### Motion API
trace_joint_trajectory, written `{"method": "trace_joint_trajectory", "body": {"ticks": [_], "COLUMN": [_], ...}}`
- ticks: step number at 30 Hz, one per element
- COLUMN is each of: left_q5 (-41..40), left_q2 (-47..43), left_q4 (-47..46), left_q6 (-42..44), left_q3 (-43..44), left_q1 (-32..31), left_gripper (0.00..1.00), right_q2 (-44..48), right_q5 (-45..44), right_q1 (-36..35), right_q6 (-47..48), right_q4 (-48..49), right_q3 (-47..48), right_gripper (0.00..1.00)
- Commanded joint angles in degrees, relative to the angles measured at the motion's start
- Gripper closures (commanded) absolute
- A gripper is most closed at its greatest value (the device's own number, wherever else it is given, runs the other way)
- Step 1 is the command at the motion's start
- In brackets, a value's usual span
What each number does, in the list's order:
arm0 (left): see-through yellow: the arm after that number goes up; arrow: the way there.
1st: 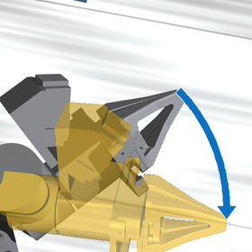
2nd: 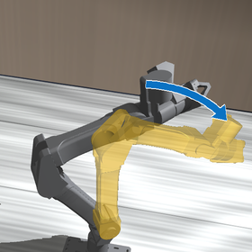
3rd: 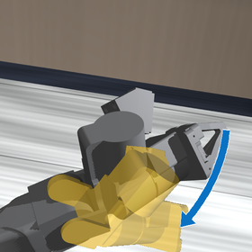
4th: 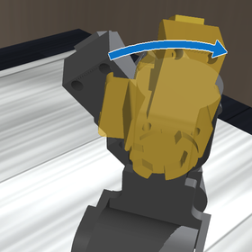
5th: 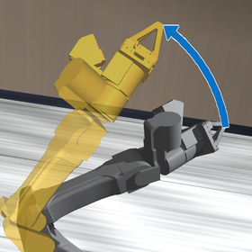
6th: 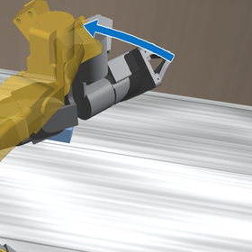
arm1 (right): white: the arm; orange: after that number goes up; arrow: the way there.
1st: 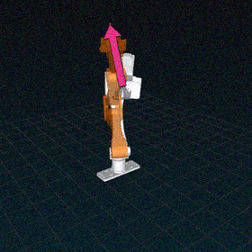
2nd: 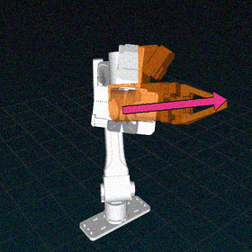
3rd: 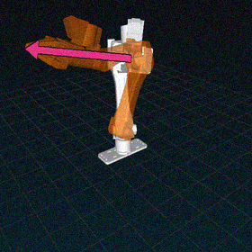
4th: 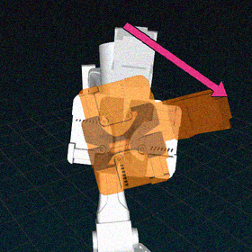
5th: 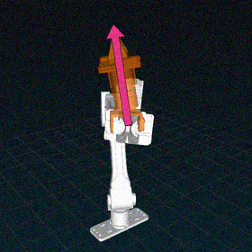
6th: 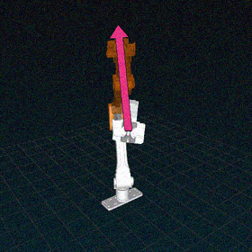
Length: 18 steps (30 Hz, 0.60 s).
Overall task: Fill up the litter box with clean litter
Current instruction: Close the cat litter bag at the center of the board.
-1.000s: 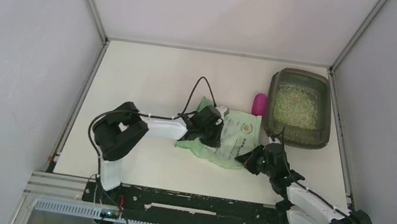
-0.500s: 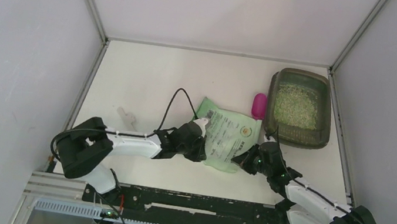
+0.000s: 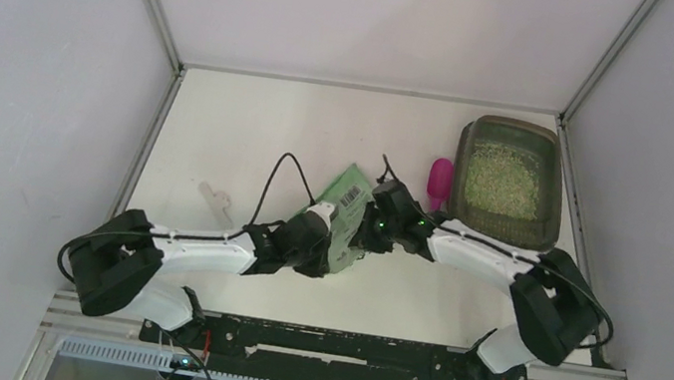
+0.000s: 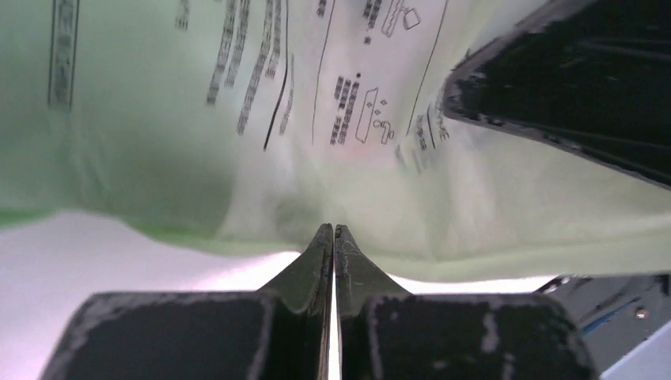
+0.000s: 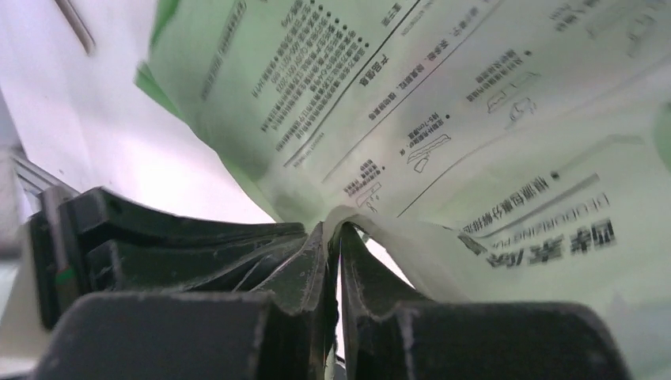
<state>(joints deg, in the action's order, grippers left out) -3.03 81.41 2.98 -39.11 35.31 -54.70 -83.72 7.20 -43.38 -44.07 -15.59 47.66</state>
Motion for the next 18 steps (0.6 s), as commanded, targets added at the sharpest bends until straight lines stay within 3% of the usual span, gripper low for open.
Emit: {"method": "trace_joint_trajectory", "body": {"ticks": [1, 3, 5, 8, 13, 18], "left_q5": [-3.9, -4.2, -4.2, -4.1, -2.4, 2.3], "left_q2": [-6.0, -7.7, -8.8, -9.8, -12.7, -17.9], "left_q4": [8.0, 8.7, 9.0, 9.3, 10.2, 9.6], "left_q6": [-0.5, -0.6, -0.5, 0.1, 0.7, 1.2], "left_q3": [-2.6, -3.4, -4.0, -4.6, -3.9, -1.2], "left_q1": [0.7, 1.2, 1.6, 2.1, 2.2, 1.3], "left_gripper": [0.94, 0.94, 0.94, 0.94, 0.93, 0.77], "right_q2": [-8.0, -10.5, -10.5, -6.4, 3.9, 14.0], "right_q5": [5.2, 7.7, 9.7, 10.7, 8.3, 13.5], "right_q1": [-1.9, -2.0, -2.2, -2.9, -0.8, 5.6], "right_q6": [4.1, 4.8, 5.9, 9.0, 12.0, 7.9], "right_q4": [-3.9, -4.3, -4.8, -7.7, -17.6, -18.2], "right_q3": [6.3, 8.1, 9.4, 11.4, 12.6, 5.5], "right_gripper": [0.79, 0.65, 0.44, 0.27, 0.19, 0.11]}}
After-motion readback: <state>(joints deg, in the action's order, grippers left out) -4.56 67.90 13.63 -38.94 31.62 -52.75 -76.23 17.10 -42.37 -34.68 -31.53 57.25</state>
